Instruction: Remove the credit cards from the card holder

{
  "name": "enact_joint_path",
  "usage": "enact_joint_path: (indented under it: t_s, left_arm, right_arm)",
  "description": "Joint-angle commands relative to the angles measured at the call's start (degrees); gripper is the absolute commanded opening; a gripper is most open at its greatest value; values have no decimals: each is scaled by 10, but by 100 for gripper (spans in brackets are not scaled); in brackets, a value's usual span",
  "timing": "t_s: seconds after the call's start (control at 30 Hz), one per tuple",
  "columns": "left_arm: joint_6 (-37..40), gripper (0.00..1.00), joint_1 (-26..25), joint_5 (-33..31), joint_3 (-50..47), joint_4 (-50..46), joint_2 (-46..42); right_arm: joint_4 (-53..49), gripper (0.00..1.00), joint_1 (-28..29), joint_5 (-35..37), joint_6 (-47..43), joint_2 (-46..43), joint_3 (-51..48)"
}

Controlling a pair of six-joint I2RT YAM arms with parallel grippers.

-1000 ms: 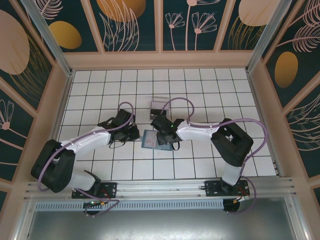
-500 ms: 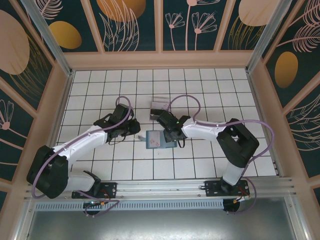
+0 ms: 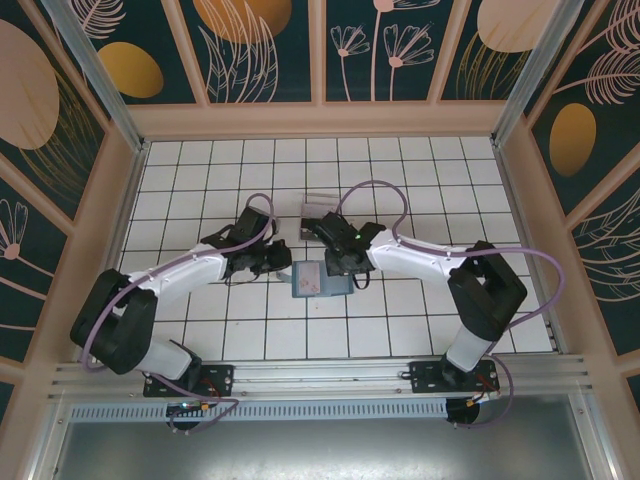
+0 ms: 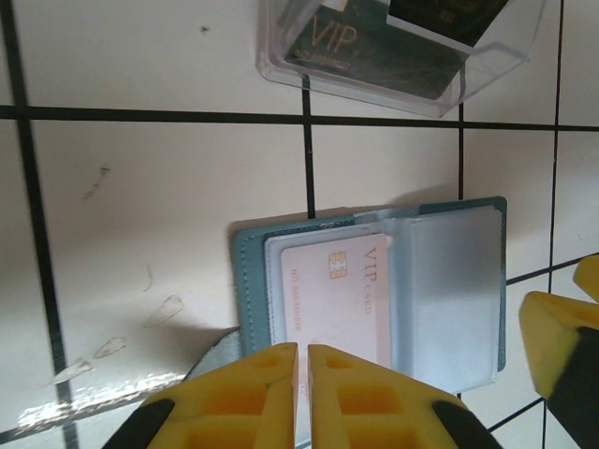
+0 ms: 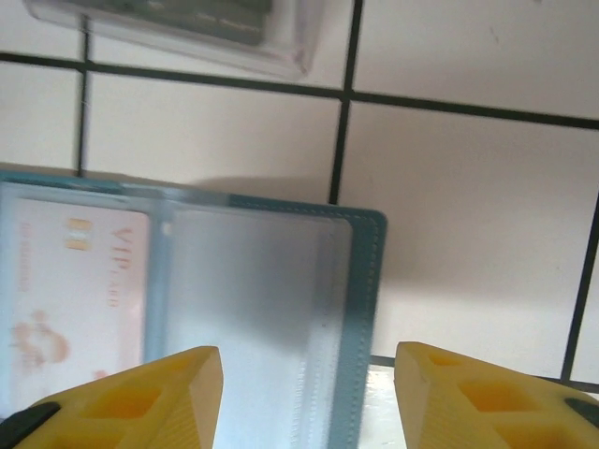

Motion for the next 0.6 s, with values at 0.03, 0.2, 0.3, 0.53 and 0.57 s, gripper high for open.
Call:
enact_joint_path:
  t_s: [0.03,0.2,0.3,0.53,0.57]
  left_arm:
    - [-5,11,-1,27,-13,31,20]
    - [-21,9,-1,42,-38,63,32]
    - [-23,8,-2,46,-45,71,35]
    - [-47,6,-13,57,-58,103,42]
    - [-51,5,-16,56,-57,105,43]
  right_arm:
    - [-11,47,6,-38,24,-20,39]
    - [45,31,5,-126,44,-11,39]
    - [88,23,2,-181,65,0,27]
    - [180,15,-11,-251,103,40,-18]
    - [190,14,-14,-257,106,47,-24]
